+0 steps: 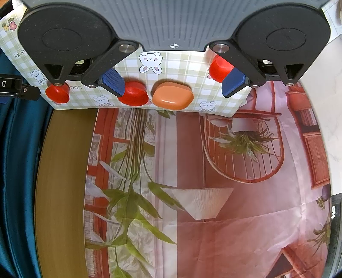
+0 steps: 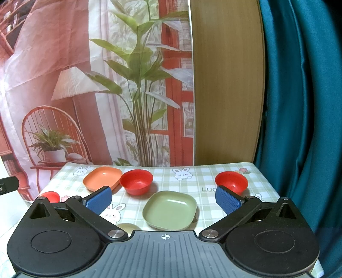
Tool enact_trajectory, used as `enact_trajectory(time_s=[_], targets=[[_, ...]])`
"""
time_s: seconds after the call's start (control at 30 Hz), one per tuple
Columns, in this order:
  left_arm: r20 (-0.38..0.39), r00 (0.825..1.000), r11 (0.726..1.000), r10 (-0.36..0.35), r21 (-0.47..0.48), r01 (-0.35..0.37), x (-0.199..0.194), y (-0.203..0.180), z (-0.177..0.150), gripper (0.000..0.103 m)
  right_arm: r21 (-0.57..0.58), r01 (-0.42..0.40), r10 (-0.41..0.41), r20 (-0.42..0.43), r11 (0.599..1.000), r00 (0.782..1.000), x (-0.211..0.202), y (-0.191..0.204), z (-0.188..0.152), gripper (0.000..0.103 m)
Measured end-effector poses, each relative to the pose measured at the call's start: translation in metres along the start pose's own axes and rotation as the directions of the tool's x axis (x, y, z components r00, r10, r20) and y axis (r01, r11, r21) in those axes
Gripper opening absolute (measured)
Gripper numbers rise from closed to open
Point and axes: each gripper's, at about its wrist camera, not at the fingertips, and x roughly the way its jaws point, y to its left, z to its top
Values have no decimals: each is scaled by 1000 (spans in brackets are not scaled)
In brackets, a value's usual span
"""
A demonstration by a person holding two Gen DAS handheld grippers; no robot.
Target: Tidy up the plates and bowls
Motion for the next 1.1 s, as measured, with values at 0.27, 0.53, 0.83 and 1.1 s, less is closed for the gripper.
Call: enact_trajectory(time_s=[0.27,0.53,0.83,1.1], targets=[[-7,1000,1000,-4,-3,4,2,0,0,98,0,0,0,-1,1000,1000,0,0,0,103],[-7,1000,1000,-2,-4,2,2,0,0,98,0,0,0,-1,1000,1000,0,0,1,103],[-17,1000,1000,9,-12,-10,7,0,-3,98,2,0,0,-2,1000,1000,1,0,1,103],[-27,1000,1000,14,15,-14,12,-3,1,98,13,4,-4,-11,1000,1000,10,-6,-6,103]])
